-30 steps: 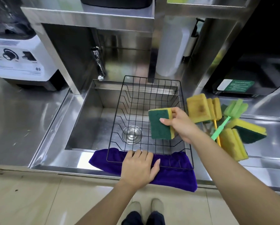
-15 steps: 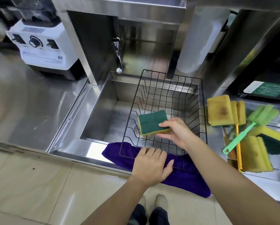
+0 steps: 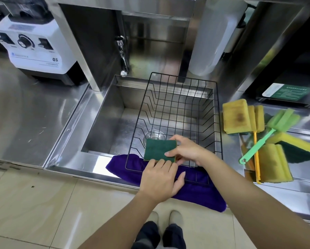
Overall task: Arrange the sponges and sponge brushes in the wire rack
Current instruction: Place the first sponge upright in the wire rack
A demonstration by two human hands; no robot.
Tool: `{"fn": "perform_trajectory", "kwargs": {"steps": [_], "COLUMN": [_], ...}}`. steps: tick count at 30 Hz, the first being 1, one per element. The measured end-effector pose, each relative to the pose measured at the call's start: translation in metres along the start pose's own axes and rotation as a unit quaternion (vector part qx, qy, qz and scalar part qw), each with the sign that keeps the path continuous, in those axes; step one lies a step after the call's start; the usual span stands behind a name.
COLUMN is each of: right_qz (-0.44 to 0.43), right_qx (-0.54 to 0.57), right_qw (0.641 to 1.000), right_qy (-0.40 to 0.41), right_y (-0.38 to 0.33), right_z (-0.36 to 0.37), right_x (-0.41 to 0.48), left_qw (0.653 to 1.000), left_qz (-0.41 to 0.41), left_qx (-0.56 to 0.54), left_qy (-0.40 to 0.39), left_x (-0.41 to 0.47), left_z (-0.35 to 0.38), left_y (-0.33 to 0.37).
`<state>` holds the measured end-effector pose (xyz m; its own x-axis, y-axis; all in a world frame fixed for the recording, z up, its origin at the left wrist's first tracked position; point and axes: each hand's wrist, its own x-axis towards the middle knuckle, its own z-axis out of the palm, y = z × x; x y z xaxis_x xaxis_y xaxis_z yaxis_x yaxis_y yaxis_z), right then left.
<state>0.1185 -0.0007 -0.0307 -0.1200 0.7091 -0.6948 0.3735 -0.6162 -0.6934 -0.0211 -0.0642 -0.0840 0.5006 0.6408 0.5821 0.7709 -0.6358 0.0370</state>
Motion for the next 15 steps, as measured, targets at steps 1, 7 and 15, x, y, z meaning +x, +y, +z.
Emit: {"fn": "perform_trajectory", "kwargs": {"steps": [1,7,15], "right_qz": [0.000,-0.041,-0.107], "right_qx": [-0.002,-0.175,-0.281], "right_qw": [1.000,0.984,0.943], "right_qy": [-0.002,0.005,0.142], "right_y": [0.0013,-0.0008,0.0063], "right_z": [0.0007,-0.0037,-0.0017], "right_x": [0.0001,-0.0041,-0.0084], "left_qw": [1.000,1.000,0.999], "left_qz": [0.000,0.013,0.020], "left_qx": [0.001,0.018,0.003], "left_qy": [0.000,-0.004,-0.025], "left_x": [0.0003,0.0003,0.0016], "left_z": [0.0000,-0.0002,-0.0026], "left_y": [0.0003,0.0000,-0.0014]}}
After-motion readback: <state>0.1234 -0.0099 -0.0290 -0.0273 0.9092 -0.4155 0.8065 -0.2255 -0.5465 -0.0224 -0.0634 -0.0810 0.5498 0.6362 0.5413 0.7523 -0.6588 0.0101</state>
